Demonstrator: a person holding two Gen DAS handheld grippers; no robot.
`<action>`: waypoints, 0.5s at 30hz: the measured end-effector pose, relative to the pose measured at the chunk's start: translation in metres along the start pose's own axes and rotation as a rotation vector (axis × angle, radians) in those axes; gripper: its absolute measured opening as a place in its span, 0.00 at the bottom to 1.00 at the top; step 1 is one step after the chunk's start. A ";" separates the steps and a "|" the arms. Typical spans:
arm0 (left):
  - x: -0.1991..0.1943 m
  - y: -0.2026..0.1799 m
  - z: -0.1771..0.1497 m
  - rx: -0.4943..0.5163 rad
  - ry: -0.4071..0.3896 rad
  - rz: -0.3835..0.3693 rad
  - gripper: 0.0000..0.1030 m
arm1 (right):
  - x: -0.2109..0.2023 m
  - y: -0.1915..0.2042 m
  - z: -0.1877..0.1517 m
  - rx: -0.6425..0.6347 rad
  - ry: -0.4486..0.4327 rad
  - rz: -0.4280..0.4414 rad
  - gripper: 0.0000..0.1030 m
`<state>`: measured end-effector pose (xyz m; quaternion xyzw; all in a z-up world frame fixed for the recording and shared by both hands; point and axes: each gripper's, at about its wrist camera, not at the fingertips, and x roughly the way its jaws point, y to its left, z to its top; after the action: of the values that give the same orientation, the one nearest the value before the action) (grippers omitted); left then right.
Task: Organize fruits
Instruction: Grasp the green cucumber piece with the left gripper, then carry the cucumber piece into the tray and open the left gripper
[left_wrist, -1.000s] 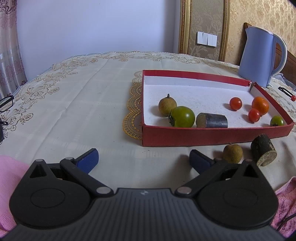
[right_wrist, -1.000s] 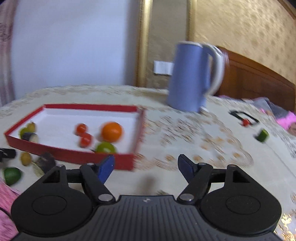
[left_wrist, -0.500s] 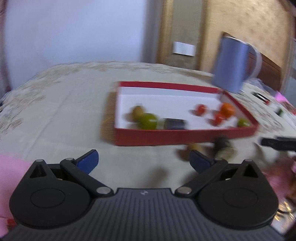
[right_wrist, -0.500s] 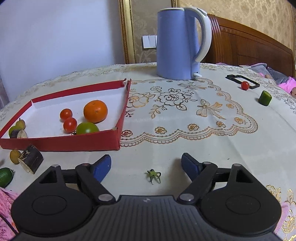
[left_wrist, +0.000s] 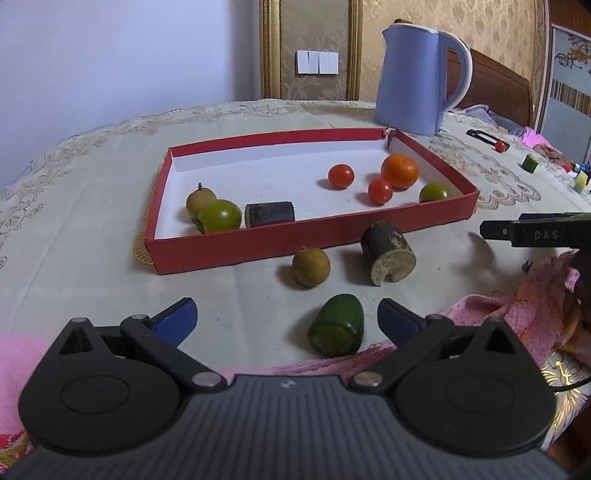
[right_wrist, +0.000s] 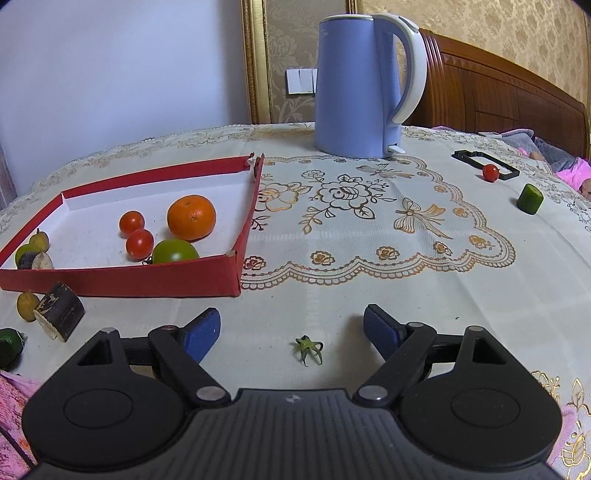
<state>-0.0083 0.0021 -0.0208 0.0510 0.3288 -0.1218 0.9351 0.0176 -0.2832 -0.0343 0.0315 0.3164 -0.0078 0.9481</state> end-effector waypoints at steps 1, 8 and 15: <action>0.001 -0.002 0.000 0.005 0.003 0.008 0.90 | 0.000 0.000 0.000 0.000 0.000 0.000 0.83; 0.002 -0.014 -0.001 0.047 0.023 0.003 0.61 | 0.001 0.000 0.000 -0.008 0.002 -0.004 0.83; -0.003 -0.030 0.002 0.081 0.033 -0.018 0.25 | 0.001 0.001 0.000 -0.020 0.005 -0.011 0.83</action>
<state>-0.0175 -0.0263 -0.0181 0.0879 0.3392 -0.1426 0.9257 0.0182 -0.2819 -0.0350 0.0205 0.3192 -0.0098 0.9474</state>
